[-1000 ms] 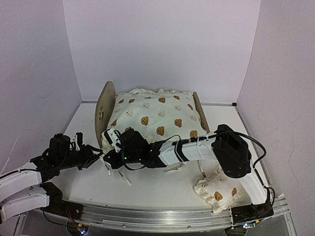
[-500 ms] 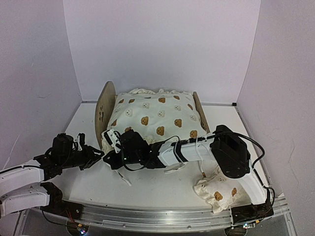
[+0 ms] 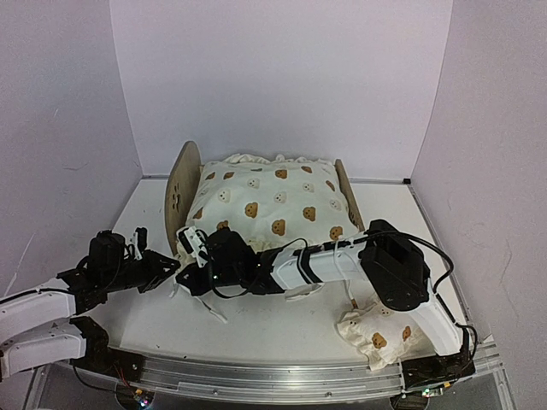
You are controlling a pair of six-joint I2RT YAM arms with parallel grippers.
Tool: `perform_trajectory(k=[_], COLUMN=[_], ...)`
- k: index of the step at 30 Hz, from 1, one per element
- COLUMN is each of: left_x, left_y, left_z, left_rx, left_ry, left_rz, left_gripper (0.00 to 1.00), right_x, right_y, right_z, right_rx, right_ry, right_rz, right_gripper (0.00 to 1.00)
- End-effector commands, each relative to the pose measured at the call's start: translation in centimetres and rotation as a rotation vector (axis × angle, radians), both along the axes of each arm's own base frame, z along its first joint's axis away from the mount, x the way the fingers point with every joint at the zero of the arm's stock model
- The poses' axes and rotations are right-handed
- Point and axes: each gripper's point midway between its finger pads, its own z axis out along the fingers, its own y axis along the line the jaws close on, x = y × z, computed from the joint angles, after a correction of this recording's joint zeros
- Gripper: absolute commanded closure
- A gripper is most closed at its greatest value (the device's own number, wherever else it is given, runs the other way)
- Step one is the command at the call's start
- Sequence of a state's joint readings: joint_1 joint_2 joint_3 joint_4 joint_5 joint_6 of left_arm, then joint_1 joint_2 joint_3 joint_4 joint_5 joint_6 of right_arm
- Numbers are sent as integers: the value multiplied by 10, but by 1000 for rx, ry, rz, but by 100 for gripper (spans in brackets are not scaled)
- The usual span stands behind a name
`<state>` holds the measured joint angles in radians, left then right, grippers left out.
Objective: Set up the pet bed
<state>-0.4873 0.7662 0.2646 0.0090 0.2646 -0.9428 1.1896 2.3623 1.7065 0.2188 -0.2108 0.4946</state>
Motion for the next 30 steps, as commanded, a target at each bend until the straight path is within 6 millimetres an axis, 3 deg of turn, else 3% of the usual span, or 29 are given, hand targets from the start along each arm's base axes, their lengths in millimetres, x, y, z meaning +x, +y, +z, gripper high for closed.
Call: perform_trajectory(k=[1, 7, 10, 15, 20, 27, 30], left_x=[1, -4, -3, 1, -1, -1, -3], left_y=[-1, 9, 6, 2, 9, 15, 17], left_z=[5, -4, 0, 1, -7, 6, 12], left_rx=[11, 47, 25, 40, 71, 73, 68], left_ry=[-27, -1, -20, -33, -26, -65, -80], left_rz=[-16, 16, 7, -19, 5, 33, 38], left_gripper=[65, 58, 61, 81, 100, 100, 100], right_x=[0, 2, -2, -8, -7, -6, -8], right_y=[14, 17, 22, 27, 20, -13, -21], right_z=[30, 35, 35, 37, 34, 11, -1], right_rx=[91, 103, 119, 143, 123, 0, -32], right_ry=[-28, -39, -32, -24, -20, -32, -30], right_rz=[12, 11, 39, 81, 63, -1, -2], right_gripper=[97, 97, 97, 97, 95, 56, 49])
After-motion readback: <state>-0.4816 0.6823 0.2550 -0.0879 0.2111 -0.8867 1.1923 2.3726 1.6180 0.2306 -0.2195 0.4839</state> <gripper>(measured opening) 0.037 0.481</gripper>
